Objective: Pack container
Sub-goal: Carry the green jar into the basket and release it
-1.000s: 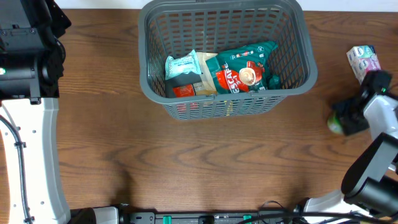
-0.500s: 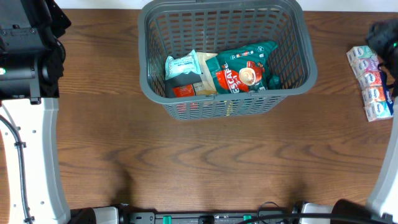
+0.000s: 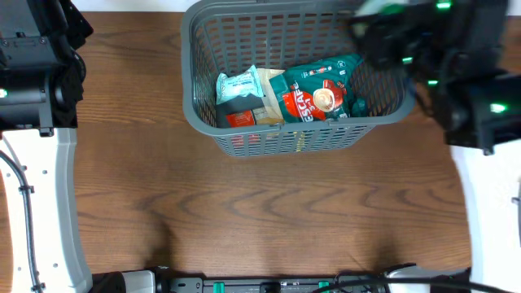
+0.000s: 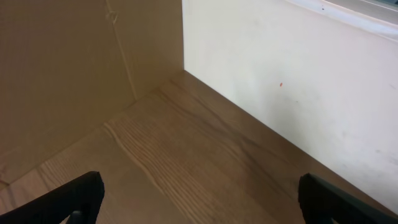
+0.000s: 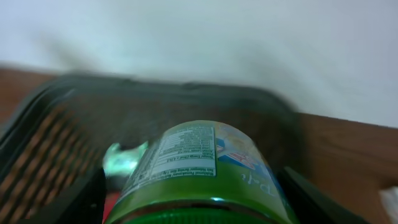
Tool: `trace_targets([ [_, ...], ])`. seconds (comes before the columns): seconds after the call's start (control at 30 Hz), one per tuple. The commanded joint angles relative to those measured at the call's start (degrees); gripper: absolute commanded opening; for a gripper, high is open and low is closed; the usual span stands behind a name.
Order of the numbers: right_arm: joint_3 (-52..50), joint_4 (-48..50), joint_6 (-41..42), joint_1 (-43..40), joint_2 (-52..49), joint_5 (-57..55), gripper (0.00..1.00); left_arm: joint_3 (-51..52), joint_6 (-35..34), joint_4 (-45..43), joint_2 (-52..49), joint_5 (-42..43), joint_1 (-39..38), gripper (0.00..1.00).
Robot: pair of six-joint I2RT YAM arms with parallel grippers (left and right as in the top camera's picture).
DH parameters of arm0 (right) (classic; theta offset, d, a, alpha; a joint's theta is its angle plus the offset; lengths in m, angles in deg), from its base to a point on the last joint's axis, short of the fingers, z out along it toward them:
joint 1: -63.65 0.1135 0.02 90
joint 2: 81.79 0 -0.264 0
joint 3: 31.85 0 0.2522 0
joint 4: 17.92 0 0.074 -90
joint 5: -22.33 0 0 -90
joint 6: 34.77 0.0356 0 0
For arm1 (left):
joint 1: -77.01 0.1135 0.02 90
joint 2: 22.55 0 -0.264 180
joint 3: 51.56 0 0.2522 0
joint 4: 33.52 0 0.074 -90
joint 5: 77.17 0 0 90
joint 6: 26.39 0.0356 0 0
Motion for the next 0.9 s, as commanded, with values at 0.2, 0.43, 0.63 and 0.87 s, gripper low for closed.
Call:
trace_targets([
  [0.2,0.9,-3.2,-2.8,8.4,-12.2,-0.2,0.01,-0.1,0.1,0.1,0.0,-1.0,0.2,0.98],
  [0.43,0.9,-8.5,-0.3,9.2,-23.7,-0.2,0.01,-0.1,0.1,0.1,0.0,-1.0,0.2,0.99],
  [0.63,0.9,-13.1,-0.4,9.4,-31.1,-0.2,0.01,-0.1,0.1,0.1,0.0,-1.0,0.2,0.99],
  [0.87,0.9,-14.6,-0.2,9.5,-33.4,0.0,0.03,-0.1,0.1,0.1,0.0,-1.0,0.2,0.99],
])
